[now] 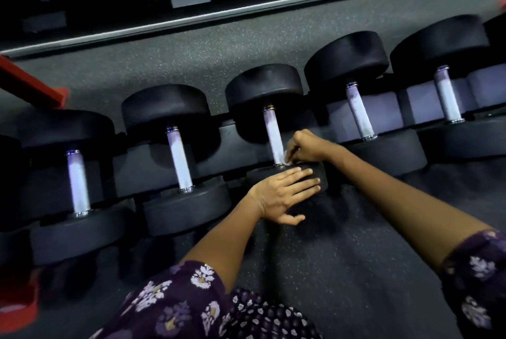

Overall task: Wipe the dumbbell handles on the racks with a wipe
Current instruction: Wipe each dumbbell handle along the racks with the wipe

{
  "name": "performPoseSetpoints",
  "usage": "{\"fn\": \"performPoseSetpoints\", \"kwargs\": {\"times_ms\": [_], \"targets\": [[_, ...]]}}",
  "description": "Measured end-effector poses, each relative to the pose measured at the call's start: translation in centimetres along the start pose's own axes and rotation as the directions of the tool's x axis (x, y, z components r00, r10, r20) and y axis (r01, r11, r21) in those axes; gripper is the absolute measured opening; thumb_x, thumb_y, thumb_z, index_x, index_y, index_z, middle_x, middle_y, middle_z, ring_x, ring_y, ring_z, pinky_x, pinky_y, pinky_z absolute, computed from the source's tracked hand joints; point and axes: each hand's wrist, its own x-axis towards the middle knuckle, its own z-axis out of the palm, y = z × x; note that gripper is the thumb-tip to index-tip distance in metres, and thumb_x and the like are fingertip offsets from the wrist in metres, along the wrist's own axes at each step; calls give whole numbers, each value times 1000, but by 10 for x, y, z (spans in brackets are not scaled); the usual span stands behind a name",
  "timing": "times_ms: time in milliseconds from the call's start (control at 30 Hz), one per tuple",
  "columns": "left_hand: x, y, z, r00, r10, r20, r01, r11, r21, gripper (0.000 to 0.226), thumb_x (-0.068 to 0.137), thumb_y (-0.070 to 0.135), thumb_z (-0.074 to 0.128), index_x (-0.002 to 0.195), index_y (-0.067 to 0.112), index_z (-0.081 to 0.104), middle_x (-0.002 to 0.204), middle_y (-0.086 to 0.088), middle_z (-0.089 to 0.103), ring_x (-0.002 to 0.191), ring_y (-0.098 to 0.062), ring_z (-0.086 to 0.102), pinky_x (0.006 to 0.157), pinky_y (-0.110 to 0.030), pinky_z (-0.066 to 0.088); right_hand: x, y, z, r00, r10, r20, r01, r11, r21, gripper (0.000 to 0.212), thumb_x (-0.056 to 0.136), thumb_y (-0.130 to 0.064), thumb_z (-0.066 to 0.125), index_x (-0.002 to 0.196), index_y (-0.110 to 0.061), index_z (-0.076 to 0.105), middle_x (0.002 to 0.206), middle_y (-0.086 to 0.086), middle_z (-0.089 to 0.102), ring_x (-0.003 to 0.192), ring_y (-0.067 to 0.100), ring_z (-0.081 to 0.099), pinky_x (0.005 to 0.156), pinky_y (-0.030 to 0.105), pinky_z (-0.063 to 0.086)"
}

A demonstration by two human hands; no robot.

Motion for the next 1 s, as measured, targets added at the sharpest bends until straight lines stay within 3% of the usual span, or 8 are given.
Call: {"fn": "performPoseSetpoints", "kwargs": {"times_ms": [267, 367, 467, 567, 733, 833, 933, 1000], "targets": [[2, 1, -2, 995, -13, -99, 12, 1000, -15, 61, 92, 52, 40, 122, 5, 65, 126, -14, 64, 123, -31, 54, 114, -38, 26, -4, -10, -4, 998, 62, 27, -64, 993, 98, 16, 72, 2, 71, 86, -5, 76, 86, 11, 73, 58, -17, 54, 60, -1, 37], [0, 7, -1, 969, -192, -153, 185, 981, -58, 55, 97, 49, 38, 115, 7, 68, 126, -14, 63, 123, -27, 48, 104, -39, 34, -4, -21, 2, 999, 41, 7, -42, 995, 87, 17, 74, 2, 68, 87, -6, 76, 86, 9, 74, 72, -3, 60, 61, -1, 37], [-5, 35, -6, 796, -576, -188, 521, 809, -273, 48, 97, 45, 42, 123, 7, 54, 135, -16, 53, 128, -27, 40, 112, -37, 27, -7, -18, 0, 997, 79, -22, -77, 994, 83, 17, 75, 0, 68, 88, -7, 76, 88, 9, 74, 78, 2, 60, 58, -1, 36], [-4, 63, -9, 625, -762, -167, 666, 633, -395, 53, 102, 45, 32, 134, 5, 42, 144, -19, 42, 138, -26, 30, 121, -34, 9, -10, -17, 1, 993, 108, -53, -103, 990, 92, 15, 74, -3, 71, 88, -6, 76, 88, 11, 73, 75, 0, 58, 56, -1, 35], [27, 63, -15, 247, -956, -156, 814, 292, -503, 50, 98, 43, 41, 124, 2, 53, 132, -16, 52, 123, -22, 42, 107, -36, 31, -6, -25, 8, 995, 55, -80, -50, 997, 65, 15, 77, -3, 67, 90, -3, 75, 91, 14, 73, 80, 5, 56, 58, -4, 32], [26, 64, -4, 331, -910, -248, 847, 402, -348, 45, 102, 41, 33, 119, 4, 50, 119, -16, 60, 114, -24, 49, 105, -42, 38, -8, -18, 4, 995, 85, -60, -80, 993, 87, 15, 75, -2, 69, 89, -4, 75, 90, 13, 73, 75, -5, 56, 57, -4, 33], [19, 59, 4, 413, -862, -295, 812, 495, -309, 52, 104, 42, 25, 120, -1, 51, 116, -20, 61, 117, -26, 47, 115, -36, 24, -7, -13, 5, 998, 53, -25, -50, 994, 98, 16, 74, 0, 69, 87, -5, 76, 88, 11, 73, 59, -17, 53, 57, -3, 34], [19, 57, 5, 432, -848, -308, 804, 517, -294, 54, 103, 41, 25, 122, -3, 52, 118, -20, 61, 119, -26, 46, 117, -35, 20, -4, -8, 3, 996, 79, -38, -75, 994, 83, 15, 73, 1, 71, 87, -3, 75, 88, 12, 73, 70, -10, 57, 57, -2, 35]]}}
